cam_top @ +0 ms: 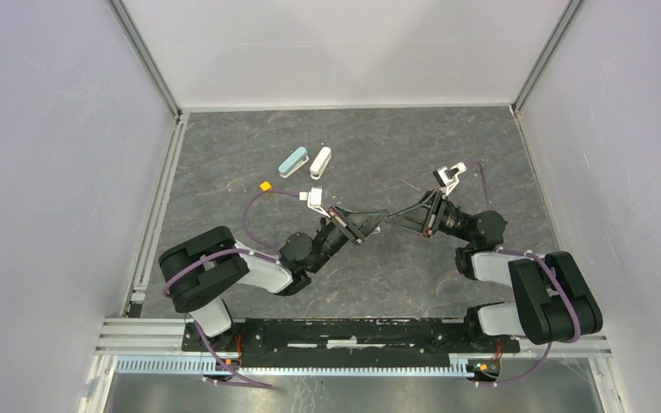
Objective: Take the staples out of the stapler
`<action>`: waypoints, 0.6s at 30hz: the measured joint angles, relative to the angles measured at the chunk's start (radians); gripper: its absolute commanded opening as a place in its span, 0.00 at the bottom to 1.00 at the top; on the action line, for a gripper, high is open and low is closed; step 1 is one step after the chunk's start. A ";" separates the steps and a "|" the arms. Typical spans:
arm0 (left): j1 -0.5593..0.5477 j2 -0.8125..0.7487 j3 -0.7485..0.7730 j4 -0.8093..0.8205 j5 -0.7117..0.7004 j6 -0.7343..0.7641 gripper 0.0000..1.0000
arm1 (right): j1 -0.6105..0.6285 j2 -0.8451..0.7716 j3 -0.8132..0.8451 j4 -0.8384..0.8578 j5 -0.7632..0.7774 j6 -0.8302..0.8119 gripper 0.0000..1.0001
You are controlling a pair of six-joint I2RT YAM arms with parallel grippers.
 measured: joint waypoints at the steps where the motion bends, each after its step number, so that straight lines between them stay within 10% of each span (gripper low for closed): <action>1: 0.000 0.005 0.000 0.002 0.000 0.000 0.15 | 0.000 0.000 0.000 0.000 0.000 0.002 0.35; 18: -0.001 0.018 0.004 0.024 0.000 -0.008 0.29 | -0.004 0.001 0.000 0.000 0.003 0.023 0.17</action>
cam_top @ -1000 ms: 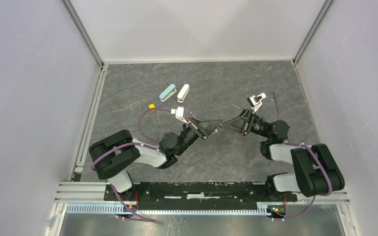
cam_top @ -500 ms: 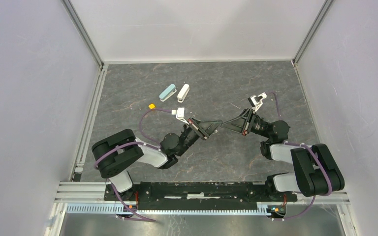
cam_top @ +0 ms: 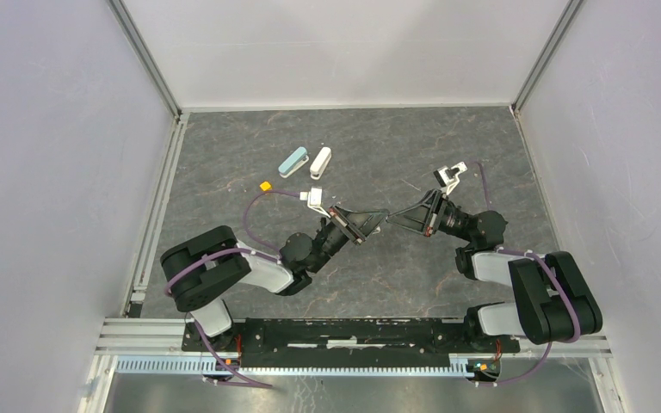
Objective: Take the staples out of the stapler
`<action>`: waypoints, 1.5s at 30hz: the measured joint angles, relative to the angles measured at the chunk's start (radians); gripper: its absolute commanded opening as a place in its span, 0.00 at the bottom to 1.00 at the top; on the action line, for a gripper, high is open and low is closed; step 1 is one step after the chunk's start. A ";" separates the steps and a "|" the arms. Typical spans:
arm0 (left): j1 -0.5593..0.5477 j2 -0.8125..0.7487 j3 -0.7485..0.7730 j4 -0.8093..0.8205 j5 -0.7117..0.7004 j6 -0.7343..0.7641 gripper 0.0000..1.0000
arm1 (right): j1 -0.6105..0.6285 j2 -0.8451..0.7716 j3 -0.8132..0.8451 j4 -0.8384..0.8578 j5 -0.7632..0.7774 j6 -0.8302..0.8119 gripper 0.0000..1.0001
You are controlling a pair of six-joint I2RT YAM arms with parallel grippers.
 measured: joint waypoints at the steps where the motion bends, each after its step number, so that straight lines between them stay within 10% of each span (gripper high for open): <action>1: 0.000 0.000 0.000 0.000 0.000 0.000 0.32 | 0.000 0.000 0.000 0.000 0.000 0.000 0.16; 9: 0.000 0.000 0.000 0.000 0.002 0.000 0.52 | 0.000 -0.001 0.000 0.000 -0.001 0.002 0.15; 21: 0.089 -0.118 -0.018 -0.105 0.119 0.001 0.55 | 0.000 -0.036 0.003 0.000 -0.072 -0.083 0.14; 45: 0.103 -0.227 0.045 -0.473 0.317 0.035 0.43 | 0.012 -0.042 0.023 -0.002 -0.132 -0.228 0.13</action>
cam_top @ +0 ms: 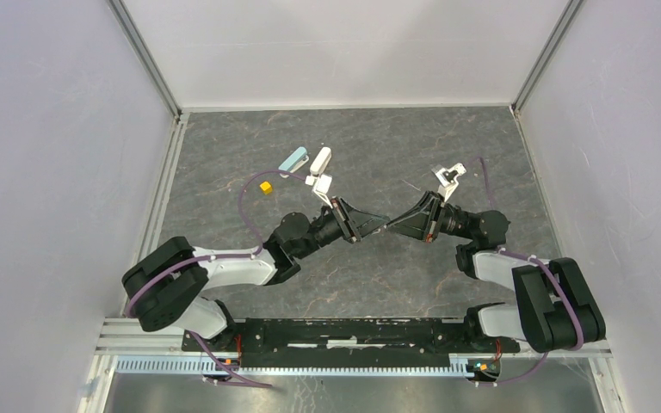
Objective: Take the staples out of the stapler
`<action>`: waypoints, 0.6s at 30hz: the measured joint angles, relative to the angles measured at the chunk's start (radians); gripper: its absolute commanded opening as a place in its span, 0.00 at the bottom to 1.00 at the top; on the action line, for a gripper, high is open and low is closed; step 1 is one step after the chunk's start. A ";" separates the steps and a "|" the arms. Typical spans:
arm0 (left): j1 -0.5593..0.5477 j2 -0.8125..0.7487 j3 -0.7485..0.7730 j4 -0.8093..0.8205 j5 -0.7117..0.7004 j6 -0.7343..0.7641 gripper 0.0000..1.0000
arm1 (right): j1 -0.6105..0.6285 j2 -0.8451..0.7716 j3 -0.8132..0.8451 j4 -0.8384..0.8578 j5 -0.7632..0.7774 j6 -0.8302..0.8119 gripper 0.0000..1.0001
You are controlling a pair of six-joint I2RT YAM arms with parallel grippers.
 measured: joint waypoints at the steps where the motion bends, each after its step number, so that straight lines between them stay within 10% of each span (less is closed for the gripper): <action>1: 0.000 -0.001 0.000 0.000 0.000 0.000 0.43 | 0.000 -0.002 0.002 0.000 -0.001 -0.006 0.13; 18: 0.004 -0.006 -0.002 0.014 0.008 0.000 0.08 | 0.002 -0.014 0.009 -0.047 0.000 -0.080 0.15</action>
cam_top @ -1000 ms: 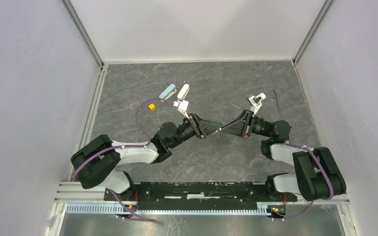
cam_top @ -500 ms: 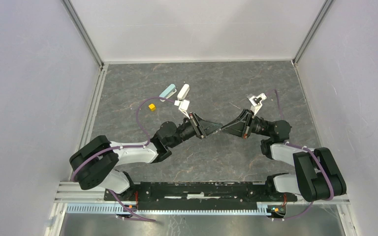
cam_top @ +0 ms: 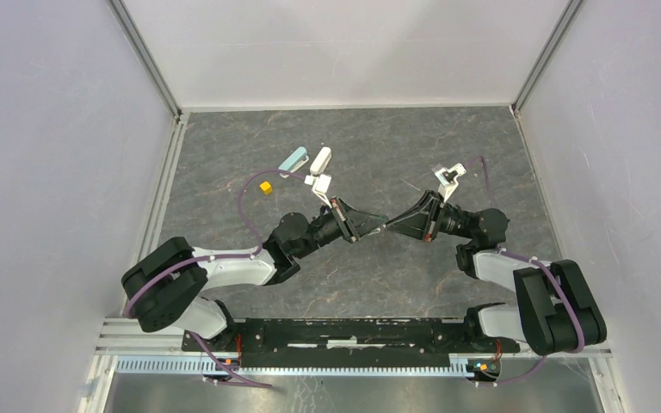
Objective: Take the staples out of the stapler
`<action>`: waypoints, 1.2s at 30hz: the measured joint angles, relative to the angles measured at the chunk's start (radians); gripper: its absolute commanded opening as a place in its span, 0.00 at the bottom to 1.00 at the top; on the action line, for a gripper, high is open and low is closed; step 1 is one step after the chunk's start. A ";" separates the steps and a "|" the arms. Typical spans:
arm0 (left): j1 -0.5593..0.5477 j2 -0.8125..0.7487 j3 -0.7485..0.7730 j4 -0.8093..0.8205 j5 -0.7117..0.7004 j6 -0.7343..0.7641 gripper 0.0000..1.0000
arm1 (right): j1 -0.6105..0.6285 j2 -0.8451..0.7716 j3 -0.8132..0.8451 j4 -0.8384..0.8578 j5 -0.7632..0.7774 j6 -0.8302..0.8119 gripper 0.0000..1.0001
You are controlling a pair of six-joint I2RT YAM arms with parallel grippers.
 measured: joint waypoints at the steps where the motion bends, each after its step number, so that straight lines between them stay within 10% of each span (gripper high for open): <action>1: 0.000 0.000 0.000 0.000 0.000 0.000 0.08 | 0.000 -0.001 0.000 -0.003 0.000 -0.004 0.19; 8: 0.002 0.000 -0.014 0.017 -0.007 -0.001 0.07 | 0.000 -0.003 0.000 -0.006 -0.003 -0.011 0.48; 36: -0.039 0.176 -0.071 0.385 -0.173 -0.086 0.06 | 0.002 -0.003 -0.029 0.044 0.078 0.011 0.51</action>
